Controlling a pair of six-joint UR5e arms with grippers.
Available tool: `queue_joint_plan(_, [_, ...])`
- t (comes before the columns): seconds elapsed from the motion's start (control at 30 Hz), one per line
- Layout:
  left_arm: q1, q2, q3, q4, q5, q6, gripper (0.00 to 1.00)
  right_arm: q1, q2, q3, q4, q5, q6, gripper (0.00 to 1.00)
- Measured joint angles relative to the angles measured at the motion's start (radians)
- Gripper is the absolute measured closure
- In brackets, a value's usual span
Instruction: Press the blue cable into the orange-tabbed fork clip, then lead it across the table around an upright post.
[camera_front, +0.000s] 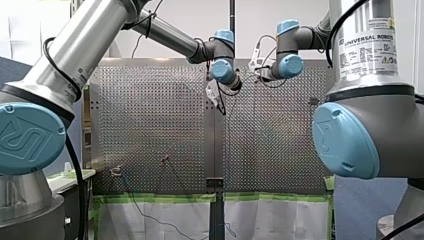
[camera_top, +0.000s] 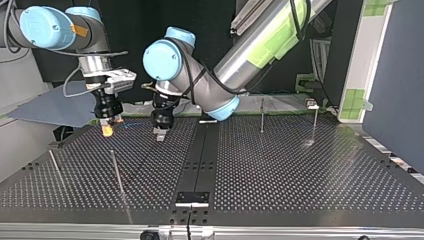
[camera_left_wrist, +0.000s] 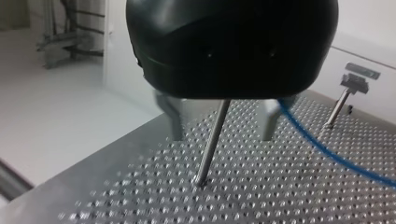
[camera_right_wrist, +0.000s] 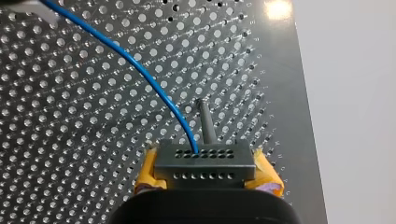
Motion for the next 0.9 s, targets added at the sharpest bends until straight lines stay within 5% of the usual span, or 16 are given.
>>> queue_joint_plan(0.27, [0.005, 0.001, 0.000, 0.016, -0.004, 0.079, 1.00, 0.001, 0.000, 0.000, 0.001, 0.000, 0.001, 1.00])
queue_joint_plan(0.6, [0.008, 0.051, 0.003, 0.021, -0.083, 0.181, 1.00, -0.009, -0.001, 0.000, 0.001, 0.003, 0.010, 1.00])
queue_joint_plan(0.9, [0.007, 0.078, 0.059, 0.017, -0.037, 0.274, 1.00, -0.022, -0.003, -0.018, 0.003, 0.002, 0.026, 1.00])
